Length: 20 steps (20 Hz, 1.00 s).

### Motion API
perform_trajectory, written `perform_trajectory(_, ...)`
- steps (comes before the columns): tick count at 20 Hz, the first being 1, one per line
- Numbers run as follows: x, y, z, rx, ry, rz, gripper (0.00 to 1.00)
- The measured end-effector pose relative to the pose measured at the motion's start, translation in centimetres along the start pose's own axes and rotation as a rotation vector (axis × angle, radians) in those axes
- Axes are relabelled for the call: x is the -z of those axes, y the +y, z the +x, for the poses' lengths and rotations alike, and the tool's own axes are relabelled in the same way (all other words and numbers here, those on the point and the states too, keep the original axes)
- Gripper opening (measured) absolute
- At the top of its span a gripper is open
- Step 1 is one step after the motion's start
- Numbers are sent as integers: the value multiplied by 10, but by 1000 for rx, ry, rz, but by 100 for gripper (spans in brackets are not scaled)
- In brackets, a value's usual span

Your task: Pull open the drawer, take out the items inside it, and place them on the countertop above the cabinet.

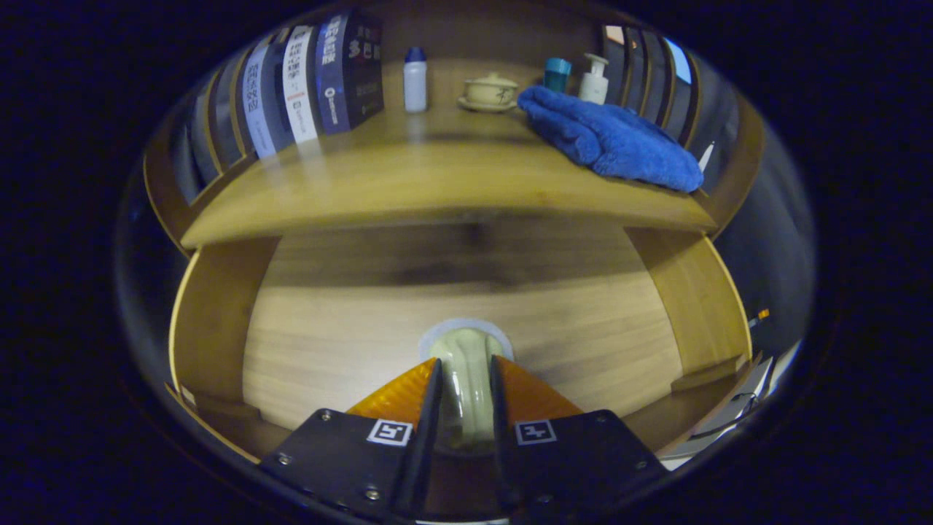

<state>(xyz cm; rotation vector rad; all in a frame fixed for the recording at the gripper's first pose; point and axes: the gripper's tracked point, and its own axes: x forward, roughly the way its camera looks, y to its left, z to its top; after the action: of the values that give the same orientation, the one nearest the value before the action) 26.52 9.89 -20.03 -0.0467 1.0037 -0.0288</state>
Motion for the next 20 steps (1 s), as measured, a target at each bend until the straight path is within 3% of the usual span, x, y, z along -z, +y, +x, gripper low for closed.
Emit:
perform_trajectory(3, -6, -3, 7, 2, -39, 40, 42)
perform_trajectory(5, -7, -12, 3, 50, -32, 17, 17)
perform_trajectory(12, -28, -32, -44, 122, -148, 15, 17)
perform_trajectory(18, -83, -34, -101, 151, -336, 7, 17)
perform_trajectory(20, -106, -22, -107, 117, -383, 15, 17)
